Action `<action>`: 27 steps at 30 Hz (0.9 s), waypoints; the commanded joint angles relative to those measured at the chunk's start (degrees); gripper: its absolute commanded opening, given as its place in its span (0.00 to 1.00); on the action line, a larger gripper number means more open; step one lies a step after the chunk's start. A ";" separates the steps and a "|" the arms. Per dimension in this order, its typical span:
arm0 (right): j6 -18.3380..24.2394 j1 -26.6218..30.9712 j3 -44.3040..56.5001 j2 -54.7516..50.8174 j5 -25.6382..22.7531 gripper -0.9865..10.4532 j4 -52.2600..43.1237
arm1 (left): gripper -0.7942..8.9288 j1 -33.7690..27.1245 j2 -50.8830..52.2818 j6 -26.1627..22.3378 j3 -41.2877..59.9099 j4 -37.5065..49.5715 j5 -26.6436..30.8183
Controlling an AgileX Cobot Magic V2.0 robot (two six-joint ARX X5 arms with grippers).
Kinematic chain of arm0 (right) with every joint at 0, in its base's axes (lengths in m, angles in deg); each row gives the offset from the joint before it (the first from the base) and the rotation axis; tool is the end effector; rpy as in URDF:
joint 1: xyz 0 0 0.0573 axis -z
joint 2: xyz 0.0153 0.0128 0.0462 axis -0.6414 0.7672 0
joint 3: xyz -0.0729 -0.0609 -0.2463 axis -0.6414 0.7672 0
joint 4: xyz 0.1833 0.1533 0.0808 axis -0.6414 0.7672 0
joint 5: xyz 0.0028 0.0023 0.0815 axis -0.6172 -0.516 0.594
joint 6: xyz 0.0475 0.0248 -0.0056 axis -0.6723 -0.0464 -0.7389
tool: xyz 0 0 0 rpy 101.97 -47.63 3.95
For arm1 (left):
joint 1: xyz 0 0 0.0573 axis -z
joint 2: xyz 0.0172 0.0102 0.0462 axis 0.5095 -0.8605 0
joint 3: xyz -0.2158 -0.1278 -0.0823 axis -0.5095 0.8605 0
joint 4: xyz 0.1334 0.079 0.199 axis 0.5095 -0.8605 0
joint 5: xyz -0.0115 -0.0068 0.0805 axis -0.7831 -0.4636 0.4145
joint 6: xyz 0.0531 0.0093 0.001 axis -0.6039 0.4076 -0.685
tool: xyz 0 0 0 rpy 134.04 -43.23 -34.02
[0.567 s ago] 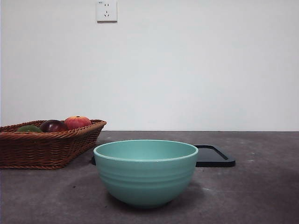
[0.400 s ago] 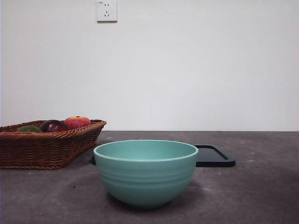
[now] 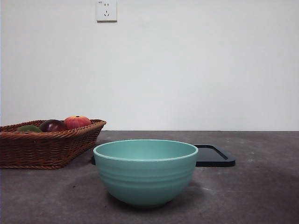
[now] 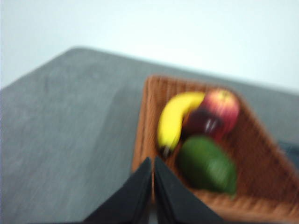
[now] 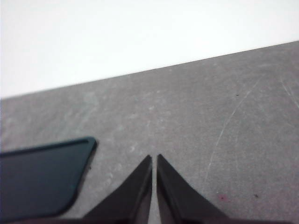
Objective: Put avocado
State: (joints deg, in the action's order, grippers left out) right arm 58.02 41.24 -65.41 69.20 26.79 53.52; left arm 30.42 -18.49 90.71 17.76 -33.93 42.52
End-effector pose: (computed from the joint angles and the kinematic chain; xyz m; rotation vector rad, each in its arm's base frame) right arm 0.0962 -0.0004 0.1634 0.2779 0.0701 0.0281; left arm 0.0951 0.0011 0.1660 -0.2085 0.0783 0.0355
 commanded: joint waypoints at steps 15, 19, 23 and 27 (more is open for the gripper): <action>-1.44 -0.09 -24.94 16.72 8.98 0.09 5.84 | 0.09 -0.04 -17.51 4.61 -25.38 0.07 -2.62; -0.22 -0.09 -31.19 24.72 16.44 0.09 9.44 | 0.09 0.20 -25.73 4.61 -33.77 -1.07 -10.14; 2.40 -0.09 -36.89 32.63 27.02 0.09 12.68 | 0.09 2.05 -32.79 4.81 -41.29 -3.76 -15.85; 4.74 -1.07 -41.88 39.08 33.22 0.09 16.87 | 0.09 3.82 -38.53 4.94 -46.51 -5.84 -21.27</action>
State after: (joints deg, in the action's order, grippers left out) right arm 60.62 40.52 -105.80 107.32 58.89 70.11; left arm 33.98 -55.89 96.00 -27.01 -39.55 22.85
